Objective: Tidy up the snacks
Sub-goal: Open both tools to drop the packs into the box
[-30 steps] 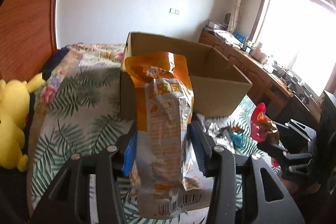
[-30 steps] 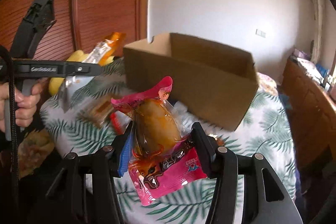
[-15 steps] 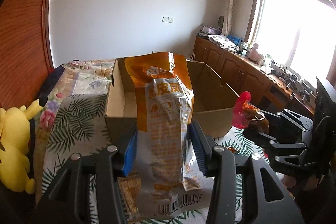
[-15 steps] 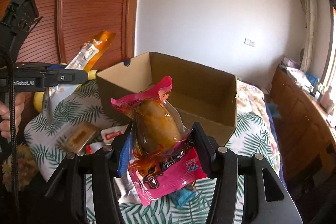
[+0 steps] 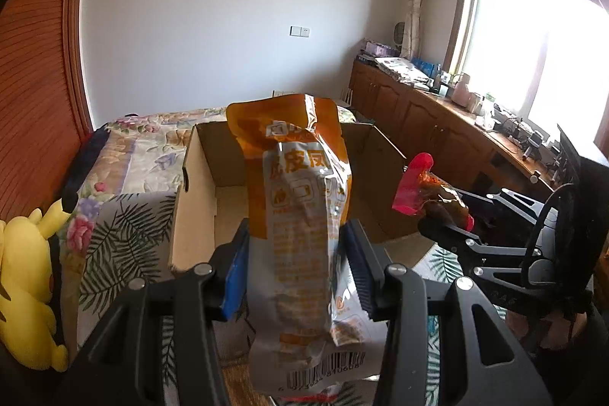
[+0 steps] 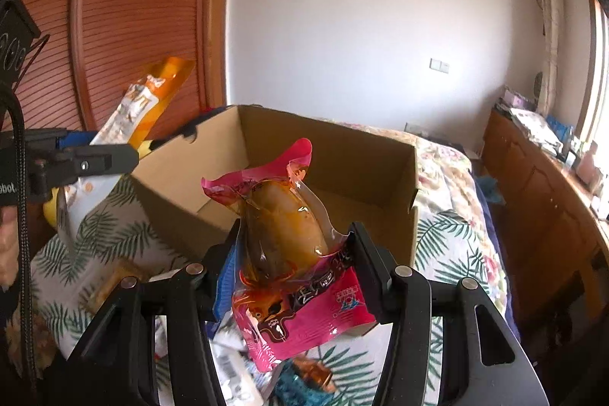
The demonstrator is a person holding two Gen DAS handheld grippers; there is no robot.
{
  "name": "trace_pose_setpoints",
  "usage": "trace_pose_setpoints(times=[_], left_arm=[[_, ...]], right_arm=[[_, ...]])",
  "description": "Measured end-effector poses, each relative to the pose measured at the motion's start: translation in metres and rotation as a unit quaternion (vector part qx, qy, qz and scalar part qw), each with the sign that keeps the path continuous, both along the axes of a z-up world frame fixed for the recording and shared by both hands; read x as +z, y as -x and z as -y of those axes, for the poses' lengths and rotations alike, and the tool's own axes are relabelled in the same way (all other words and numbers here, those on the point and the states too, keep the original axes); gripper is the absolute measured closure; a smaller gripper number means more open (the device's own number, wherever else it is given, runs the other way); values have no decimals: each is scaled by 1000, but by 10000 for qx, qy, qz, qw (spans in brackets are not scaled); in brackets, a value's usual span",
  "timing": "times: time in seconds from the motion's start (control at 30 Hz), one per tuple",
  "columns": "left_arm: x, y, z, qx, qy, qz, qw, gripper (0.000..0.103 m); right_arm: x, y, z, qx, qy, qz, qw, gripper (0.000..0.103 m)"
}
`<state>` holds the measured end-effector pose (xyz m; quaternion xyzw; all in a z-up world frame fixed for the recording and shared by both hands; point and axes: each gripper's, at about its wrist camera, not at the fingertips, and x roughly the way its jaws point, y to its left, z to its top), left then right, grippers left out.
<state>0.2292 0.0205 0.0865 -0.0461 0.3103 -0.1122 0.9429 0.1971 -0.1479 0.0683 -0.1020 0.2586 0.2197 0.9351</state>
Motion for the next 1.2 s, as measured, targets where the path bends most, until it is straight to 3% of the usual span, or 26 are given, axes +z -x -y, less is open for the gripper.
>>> trace_pose_setpoints(times=[0.2, 0.37, 0.73, 0.87, 0.97, 1.2], left_arm=[[2, -21, -2, 100, 14, -118, 9999, 57], [2, -33, 1, 149, -239, -212, 9994, 57], [-19, -66, 10, 311, -345, -621, 9970, 56], [-22, -73, 15, 380, -428, -647, 9963, 52], [-24, -72, 17, 493, -462, -555, 9962, 46], [-23, -64, 16, 459, -451, -411, 9971, 41]], right_arm=[[-4, -20, -2, -92, -51, -155, 9998, 49], [-17, -36, -4, -184, 56, -305, 9993, 48], [-17, -49, -14, -327, 320, -259, 9986, 47], [-21, -54, -16, -375, 243, -377, 9983, 38], [-25, -61, -16, -521, 121, -539, 9971, 37], [-15, -47, -18, -414, -81, -371, 9984, 37]])
